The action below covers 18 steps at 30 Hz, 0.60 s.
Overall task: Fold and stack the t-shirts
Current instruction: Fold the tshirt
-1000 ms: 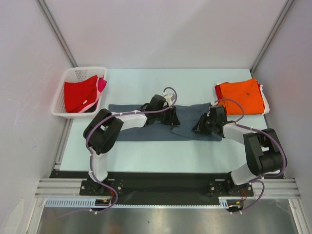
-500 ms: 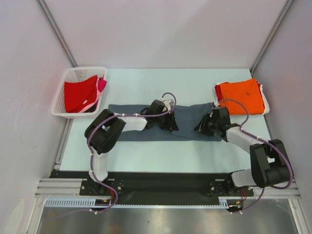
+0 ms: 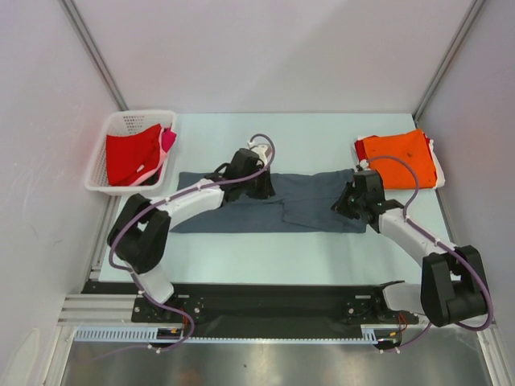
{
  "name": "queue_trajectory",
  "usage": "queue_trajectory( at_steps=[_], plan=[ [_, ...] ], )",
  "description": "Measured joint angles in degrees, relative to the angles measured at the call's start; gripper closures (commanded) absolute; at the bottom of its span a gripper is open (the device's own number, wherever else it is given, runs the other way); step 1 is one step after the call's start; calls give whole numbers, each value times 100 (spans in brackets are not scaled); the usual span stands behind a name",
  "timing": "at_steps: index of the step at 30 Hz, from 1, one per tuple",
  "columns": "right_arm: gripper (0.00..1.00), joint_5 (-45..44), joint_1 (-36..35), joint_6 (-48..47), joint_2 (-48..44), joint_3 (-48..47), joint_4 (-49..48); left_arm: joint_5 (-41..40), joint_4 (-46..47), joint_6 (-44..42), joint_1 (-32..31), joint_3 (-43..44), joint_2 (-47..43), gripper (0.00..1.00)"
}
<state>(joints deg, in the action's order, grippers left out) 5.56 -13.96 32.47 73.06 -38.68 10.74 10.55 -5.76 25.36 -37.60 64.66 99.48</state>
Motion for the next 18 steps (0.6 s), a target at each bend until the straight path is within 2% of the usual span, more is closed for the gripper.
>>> queue_trajectory(
  at_steps=[2, 3, 9, 14, 18],
  plan=[
    [100, -181, -61, 2, 2, -61, 133, -282, -249, -103, 142, 74, -181, 98],
    [100, -234, -96, 4, 17, -92, 173, -400, -348, -155, 229, 76, -264, 100],
    [100, -608, -236, 17, 356, -450, 321, -1150, -876, -317, 940, 76, -498, 100],
    [100, -903, -260, 52, 817, -892, 509, -2092, -1268, -273, 1644, 72, -498, 100],
    [100, -1049, -260, 61, 968, -973, 595, -2553, -1364, -98, 1952, 35, -501, 100]
  ],
)
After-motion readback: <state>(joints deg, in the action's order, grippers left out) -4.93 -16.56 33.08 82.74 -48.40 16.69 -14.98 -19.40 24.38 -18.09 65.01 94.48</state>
